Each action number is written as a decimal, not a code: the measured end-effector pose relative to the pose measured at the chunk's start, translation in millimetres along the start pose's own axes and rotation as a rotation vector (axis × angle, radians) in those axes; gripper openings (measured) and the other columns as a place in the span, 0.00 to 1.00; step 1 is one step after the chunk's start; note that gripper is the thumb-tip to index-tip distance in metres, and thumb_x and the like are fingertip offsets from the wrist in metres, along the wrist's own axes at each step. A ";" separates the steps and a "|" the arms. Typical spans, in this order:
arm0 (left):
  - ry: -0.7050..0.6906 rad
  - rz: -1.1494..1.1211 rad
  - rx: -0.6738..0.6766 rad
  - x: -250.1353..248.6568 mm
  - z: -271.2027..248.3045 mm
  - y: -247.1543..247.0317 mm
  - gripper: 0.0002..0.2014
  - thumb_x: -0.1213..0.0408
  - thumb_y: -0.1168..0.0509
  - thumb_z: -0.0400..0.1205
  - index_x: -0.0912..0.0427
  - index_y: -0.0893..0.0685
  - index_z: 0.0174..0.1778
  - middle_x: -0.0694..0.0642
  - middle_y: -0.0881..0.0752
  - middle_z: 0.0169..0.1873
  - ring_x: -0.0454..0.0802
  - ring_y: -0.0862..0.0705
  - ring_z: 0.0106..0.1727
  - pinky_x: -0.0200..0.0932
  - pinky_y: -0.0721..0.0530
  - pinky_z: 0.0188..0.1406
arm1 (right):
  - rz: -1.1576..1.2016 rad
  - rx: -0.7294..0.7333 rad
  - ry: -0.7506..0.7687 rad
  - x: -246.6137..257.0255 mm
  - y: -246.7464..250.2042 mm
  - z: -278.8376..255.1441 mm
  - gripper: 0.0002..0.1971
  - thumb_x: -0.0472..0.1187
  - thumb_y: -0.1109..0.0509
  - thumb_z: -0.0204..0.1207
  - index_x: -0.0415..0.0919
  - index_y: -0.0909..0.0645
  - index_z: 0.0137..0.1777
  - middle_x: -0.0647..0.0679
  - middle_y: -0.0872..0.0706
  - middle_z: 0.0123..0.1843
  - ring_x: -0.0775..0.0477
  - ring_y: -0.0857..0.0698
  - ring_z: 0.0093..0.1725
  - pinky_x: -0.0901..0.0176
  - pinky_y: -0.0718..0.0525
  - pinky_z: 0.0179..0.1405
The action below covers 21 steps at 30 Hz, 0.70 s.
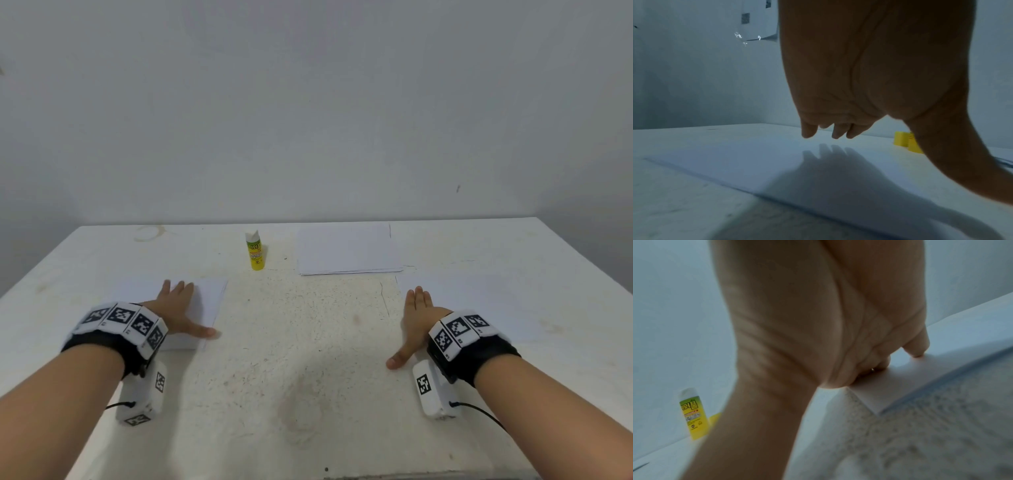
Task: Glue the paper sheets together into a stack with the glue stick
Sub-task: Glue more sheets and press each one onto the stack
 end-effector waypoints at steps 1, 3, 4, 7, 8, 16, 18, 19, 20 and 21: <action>0.013 0.039 0.015 4.9 0.4 -3.9 0.61 0.32 0.33 0.71 0.66 0.61 0.83 0.60 0.58 0.84 0.59 0.60 0.85 0.59 0.49 0.81 | 0.002 0.000 0.001 -0.1 0.0 0.3 0.80 0.73 0.23 0.51 0.27 0.78 0.77 0.32 0.76 0.80 0.35 0.69 0.82 0.42 0.56 0.83; -0.008 0.079 0.012 6.6 -1.5 -9.0 0.57 0.33 0.32 0.72 0.68 0.53 0.82 0.61 0.48 0.82 0.57 0.47 0.83 0.55 0.40 0.80 | 0.004 0.002 0.003 -0.3 -0.1 0.6 0.81 0.73 0.22 0.50 0.27 0.78 0.77 0.32 0.76 0.80 0.35 0.69 0.82 0.42 0.56 0.83; -0.024 0.083 0.005 5.2 -3.6 -10.1 0.54 0.35 0.32 0.73 0.67 0.51 0.81 0.61 0.46 0.82 0.55 0.43 0.82 0.51 0.37 0.79 | 0.002 0.004 0.003 -0.3 -0.2 0.5 0.81 0.73 0.22 0.50 0.27 0.78 0.77 0.32 0.76 0.80 0.35 0.69 0.82 0.42 0.55 0.83; -0.038 0.053 -0.026 2.6 -8.1 -7.7 0.50 0.38 0.33 0.77 0.67 0.51 0.81 0.61 0.45 0.81 0.54 0.38 0.80 0.44 0.35 0.76 | -0.004 0.005 0.000 0.0 -0.1 0.3 0.80 0.73 0.22 0.51 0.27 0.78 0.77 0.32 0.76 0.80 0.35 0.69 0.82 0.42 0.55 0.83; -0.036 0.034 -0.035 3.3 -9.0 -6.4 0.49 0.39 0.34 0.77 0.67 0.50 0.81 0.61 0.44 0.81 0.54 0.37 0.80 0.43 0.35 0.76 | -0.004 0.006 0.001 0.4 0.1 0.2 0.80 0.73 0.22 0.51 0.27 0.78 0.77 0.32 0.76 0.80 0.35 0.69 0.82 0.42 0.55 0.83; -0.018 0.031 -0.195 10.4 -11.9 17.9 0.19 0.56 0.38 0.84 0.61 0.23 0.69 0.58 0.19 0.65 0.53 0.20 0.65 0.41 0.24 0.63 | -0.006 0.014 0.005 0.3 -0.2 0.5 0.80 0.72 0.22 0.52 0.27 0.79 0.76 0.33 0.76 0.80 0.35 0.70 0.82 0.42 0.56 0.82; 0.015 0.022 -0.286 6.3 -15.5 31.2 0.12 0.67 0.40 0.82 0.62 0.19 0.61 0.60 0.16 0.60 0.57 0.18 0.60 0.45 0.20 0.59 | -0.004 0.007 0.005 -0.2 -0.2 1.9 0.80 0.72 0.22 0.51 0.28 0.79 0.77 0.33 0.76 0.80 0.35 0.70 0.82 0.42 0.56 0.83; 0.023 0.020 -0.315 -2.1 -20.3 37.8 0.13 0.69 0.42 0.82 0.62 0.20 0.60 0.61 0.16 0.58 0.58 0.18 0.58 0.46 0.19 0.56 | -0.002 0.006 0.005 -0.8 -0.3 2.5 0.80 0.72 0.22 0.51 0.28 0.79 0.77 0.33 0.76 0.80 0.35 0.70 0.82 0.41 0.56 0.83; 0.016 0.030 -0.337 -15.9 -27.7 44.6 0.13 0.69 0.42 0.81 0.63 0.20 0.60 0.61 0.16 0.57 0.59 0.17 0.57 0.46 0.19 0.53 | -0.002 0.008 0.005 -0.9 -0.4 3.2 0.80 0.72 0.22 0.50 0.28 0.79 0.77 0.33 0.77 0.80 0.35 0.70 0.82 0.41 0.56 0.83; -0.004 0.049 -0.344 -32.7 -34.8 49.2 0.13 0.69 0.43 0.82 0.64 0.20 0.60 0.60 0.16 0.56 0.58 0.17 0.55 0.45 0.20 0.51 | -0.005 0.007 0.006 -0.9 -0.5 4.1 0.81 0.73 0.22 0.50 0.28 0.79 0.76 0.33 0.77 0.80 0.35 0.70 0.82 0.41 0.56 0.83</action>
Point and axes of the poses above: each hand's wrist, its own z-axis towards the middle knuckle, its own y-axis out of the back of the hand, x = y × z, the point moved 6 cm from there along z, towards the middle knuckle
